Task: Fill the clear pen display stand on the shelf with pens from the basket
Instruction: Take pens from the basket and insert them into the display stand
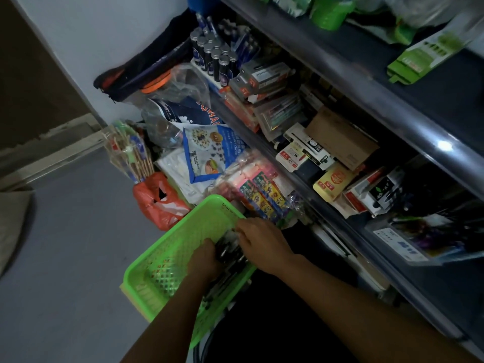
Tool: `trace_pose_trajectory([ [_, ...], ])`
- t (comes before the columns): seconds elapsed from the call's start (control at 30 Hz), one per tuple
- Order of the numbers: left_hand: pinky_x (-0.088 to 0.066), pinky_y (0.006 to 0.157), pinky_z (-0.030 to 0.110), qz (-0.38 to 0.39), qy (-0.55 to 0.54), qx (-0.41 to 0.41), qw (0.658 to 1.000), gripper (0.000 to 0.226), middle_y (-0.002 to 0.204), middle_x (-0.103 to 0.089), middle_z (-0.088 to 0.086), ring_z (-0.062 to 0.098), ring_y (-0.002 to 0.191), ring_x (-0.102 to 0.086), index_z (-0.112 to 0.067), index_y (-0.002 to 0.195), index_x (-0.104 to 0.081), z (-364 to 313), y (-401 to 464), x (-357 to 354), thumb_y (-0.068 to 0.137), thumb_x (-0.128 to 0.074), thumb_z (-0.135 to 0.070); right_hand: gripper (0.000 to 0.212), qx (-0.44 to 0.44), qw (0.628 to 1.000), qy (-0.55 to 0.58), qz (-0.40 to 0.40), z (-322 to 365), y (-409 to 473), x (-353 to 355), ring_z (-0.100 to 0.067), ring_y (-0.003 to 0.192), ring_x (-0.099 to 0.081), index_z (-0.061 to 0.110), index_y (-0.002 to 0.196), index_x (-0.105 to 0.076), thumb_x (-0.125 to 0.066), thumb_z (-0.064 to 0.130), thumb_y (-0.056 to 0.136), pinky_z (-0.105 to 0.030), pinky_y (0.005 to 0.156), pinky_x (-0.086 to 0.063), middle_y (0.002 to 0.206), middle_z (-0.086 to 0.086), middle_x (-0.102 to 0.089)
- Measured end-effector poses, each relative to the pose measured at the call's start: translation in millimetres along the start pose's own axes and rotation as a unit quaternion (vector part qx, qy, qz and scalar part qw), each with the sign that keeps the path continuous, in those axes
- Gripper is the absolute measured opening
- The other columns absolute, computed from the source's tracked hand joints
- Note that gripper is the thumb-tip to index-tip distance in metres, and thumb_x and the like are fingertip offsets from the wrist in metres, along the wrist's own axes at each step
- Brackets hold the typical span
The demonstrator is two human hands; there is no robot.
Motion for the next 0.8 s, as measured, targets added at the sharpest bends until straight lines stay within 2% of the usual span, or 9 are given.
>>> trace_pose_trajectory([
  [0.17, -0.042, 0.076, 0.032, 0.033, 0.005, -0.008, 0.999, 0.030, 0.110, -0.062, 0.016, 0.030, 0.101, -0.058, -0.016, 0.088, -0.048, 3, 3, 5, 0.082, -0.066, -0.039, 0.015, 0.000, 1.000, 0.000, -0.007, -2, -1, 0, -0.034, 0.089, -0.057, 0.007, 0.092, -0.058, -0.046, 0.015, 0.094, -0.041, 0.072, -0.042, 0.093, -0.013, -0.064],
  [0.27, -0.042, 0.075, 0.032, 0.040, -0.013, -0.025, 0.999, 0.029, 0.108, -0.064, 0.016, 0.028, 0.099, -0.060, -0.008, 0.100, -0.060, 3, 3, 12, 0.084, -0.064, -0.032, 0.017, 0.003, 1.000, -0.002, -0.012, -2, 0, 1, -0.034, 0.087, -0.058, 0.007, 0.089, -0.058, -0.045, 0.016, 0.095, -0.040, 0.069, -0.041, 0.091, -0.013, -0.063],
  [0.37, -0.042, 0.077, 0.032, 0.042, -0.023, -0.041, 0.998, 0.031, 0.109, -0.063, 0.018, 0.028, 0.100, -0.059, -0.004, 0.105, -0.059, 1, 4, 22, 0.085, -0.062, -0.027, 0.016, 0.004, 1.000, 0.009, -0.028, -3, 3, 8, -0.032, 0.082, -0.057, 0.009, 0.084, -0.056, -0.047, 0.016, 0.095, -0.037, 0.064, -0.039, 0.093, -0.012, -0.059],
  [0.47, -0.042, 0.073, 0.032, 0.053, -0.032, -0.055, 0.997, 0.030, 0.105, -0.064, 0.018, 0.028, 0.097, -0.061, -0.004, 0.104, -0.061, -4, 0, 34, 0.084, -0.063, -0.026, 0.014, 0.006, 0.999, 0.011, -0.033, -1, 3, 16, -0.031, 0.082, -0.055, 0.009, 0.088, -0.057, -0.047, 0.015, 0.095, -0.032, 0.063, -0.034, 0.095, -0.011, -0.056],
  [0.53, -0.041, 0.069, 0.032, 0.049, -0.050, -0.065, 0.995, 0.022, 0.092, -0.061, 0.018, 0.030, 0.089, -0.062, -0.004, 0.099, -0.061, -9, -3, 46, 0.083, -0.063, -0.020, 0.015, 0.006, 0.999, 0.007, -0.038, 0, 3, 21, -0.029, 0.083, -0.055, 0.008, 0.090, -0.057, -0.045, 0.015, 0.095, -0.032, 0.064, -0.033, 0.094, -0.010, -0.058],
  [0.6, -0.041, 0.059, 0.031, 0.039, -0.102, -0.069, 0.992, 0.010, 0.075, -0.055, 0.012, 0.028, 0.065, -0.060, -0.008, 0.091, -0.056, -14, -8, 60, 0.083, -0.061, -0.012, 0.014, 0.006, 0.999, 0.004, -0.043, 1, 2, 27, -0.027, 0.082, -0.054, 0.011, 0.086, -0.053, -0.043, 0.014, 0.096, -0.031, 0.065, -0.032, 0.091, -0.009, -0.058],
  [0.67, -0.045, 0.048, 0.028, 0.032, -0.168, -0.067, 0.983, 0.013, 0.067, -0.051, 0.007, 0.020, 0.047, -0.053, -0.010, 0.094, -0.051, -19, -13, 77, 0.085, -0.059, -0.006, 0.013, 0.007, 0.999, -0.003, -0.045, 0, 1, 32, -0.027, 0.080, -0.053, 0.016, 0.083, -0.047, -0.042, 0.014, 0.096, -0.032, 0.065, -0.032, 0.086, -0.008, -0.056],
  [0.73, -0.046, 0.045, 0.026, 0.021, -0.191, -0.083, 0.978, 0.018, 0.070, -0.051, 0.005, 0.018, 0.049, -0.054, -0.011, 0.100, -0.050, -28, -19, 95, 0.086, -0.058, -0.005, 0.011, 0.010, 0.999, -0.007, -0.052, -1, 0, 39, -0.027, 0.080, -0.053, 0.015, 0.085, -0.049, -0.043, 0.014, 0.095, -0.032, 0.065, -0.034, 0.085, -0.007, -0.055],
  [0.8, -0.048, 0.050, 0.027, 0.008, -0.193, -0.112, 0.975, 0.019, 0.073, -0.051, 0.004, 0.019, 0.055, -0.054, -0.015, 0.100, -0.049, -40, -25, 112, 0.087, -0.058, -0.005, 0.012, 0.011, 0.998, -0.015, -0.068, -2, -2, 53, -0.026, 0.081, -0.055, 0.012, 0.089, -0.056, -0.046, 0.014, 0.094, -0.033, 0.065, -0.037, 0.088, -0.009, -0.061],
])
Point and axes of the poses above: each hand's wrist, its own y-axis towards the middle knuckle, its own x-axis out of the back of the hand, z = x × y, the point moved 3 cm from there along y, towards the middle knuckle
